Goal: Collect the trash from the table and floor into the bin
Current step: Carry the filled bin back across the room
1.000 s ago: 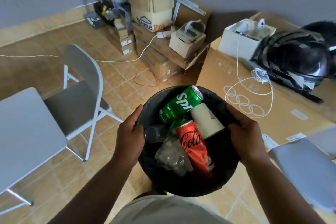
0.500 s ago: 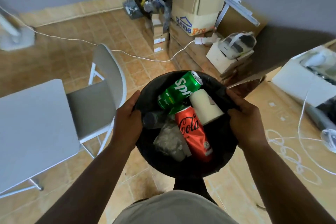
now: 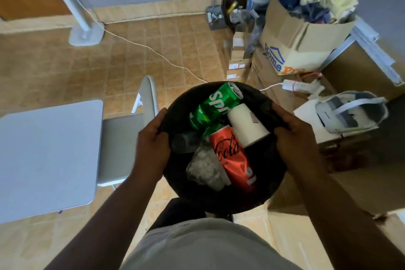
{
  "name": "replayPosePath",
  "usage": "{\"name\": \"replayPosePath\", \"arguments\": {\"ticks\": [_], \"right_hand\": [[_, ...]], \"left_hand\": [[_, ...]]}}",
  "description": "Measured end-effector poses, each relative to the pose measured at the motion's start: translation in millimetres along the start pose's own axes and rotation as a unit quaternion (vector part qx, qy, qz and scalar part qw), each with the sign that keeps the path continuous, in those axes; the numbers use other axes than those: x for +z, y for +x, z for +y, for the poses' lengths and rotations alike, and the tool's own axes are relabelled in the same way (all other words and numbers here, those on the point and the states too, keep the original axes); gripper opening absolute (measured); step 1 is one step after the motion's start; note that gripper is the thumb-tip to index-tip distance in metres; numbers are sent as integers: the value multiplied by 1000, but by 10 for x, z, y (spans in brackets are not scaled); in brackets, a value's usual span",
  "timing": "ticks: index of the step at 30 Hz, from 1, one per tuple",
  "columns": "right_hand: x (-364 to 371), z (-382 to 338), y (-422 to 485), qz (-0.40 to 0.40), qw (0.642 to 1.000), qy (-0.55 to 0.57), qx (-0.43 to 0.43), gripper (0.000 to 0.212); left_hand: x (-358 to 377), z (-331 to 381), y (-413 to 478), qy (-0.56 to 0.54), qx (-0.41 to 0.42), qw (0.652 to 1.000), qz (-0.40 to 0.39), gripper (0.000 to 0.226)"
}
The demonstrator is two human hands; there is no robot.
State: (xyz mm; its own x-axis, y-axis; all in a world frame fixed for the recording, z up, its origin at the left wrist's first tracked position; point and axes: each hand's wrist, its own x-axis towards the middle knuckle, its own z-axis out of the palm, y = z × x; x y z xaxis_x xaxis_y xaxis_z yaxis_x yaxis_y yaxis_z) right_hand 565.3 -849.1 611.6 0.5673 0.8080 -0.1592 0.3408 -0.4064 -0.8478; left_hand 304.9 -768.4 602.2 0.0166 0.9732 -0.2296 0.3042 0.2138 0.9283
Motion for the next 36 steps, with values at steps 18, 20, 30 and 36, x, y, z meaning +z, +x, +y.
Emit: {"name": "replayPosePath", "arguments": {"ticks": [18,20,30,36], "right_hand": [[845,-1226,3261,-18,1000,9,-22,64],[970,-1444,3584,-12,999,-3,-35,64],[1811,-2218,5136,-82,993,-11,-85,62],[2511,-2686,6170,-186,977,-3,-108,60]], "left_hand": [[486,767,3217,-80,-38,996,23,66],[466,881,3571,-75,-24,997,16,66],[232,1354,4934,-75,-39,989,123,65],[135,1402,5656,-78,-74,972,207,67]]}}
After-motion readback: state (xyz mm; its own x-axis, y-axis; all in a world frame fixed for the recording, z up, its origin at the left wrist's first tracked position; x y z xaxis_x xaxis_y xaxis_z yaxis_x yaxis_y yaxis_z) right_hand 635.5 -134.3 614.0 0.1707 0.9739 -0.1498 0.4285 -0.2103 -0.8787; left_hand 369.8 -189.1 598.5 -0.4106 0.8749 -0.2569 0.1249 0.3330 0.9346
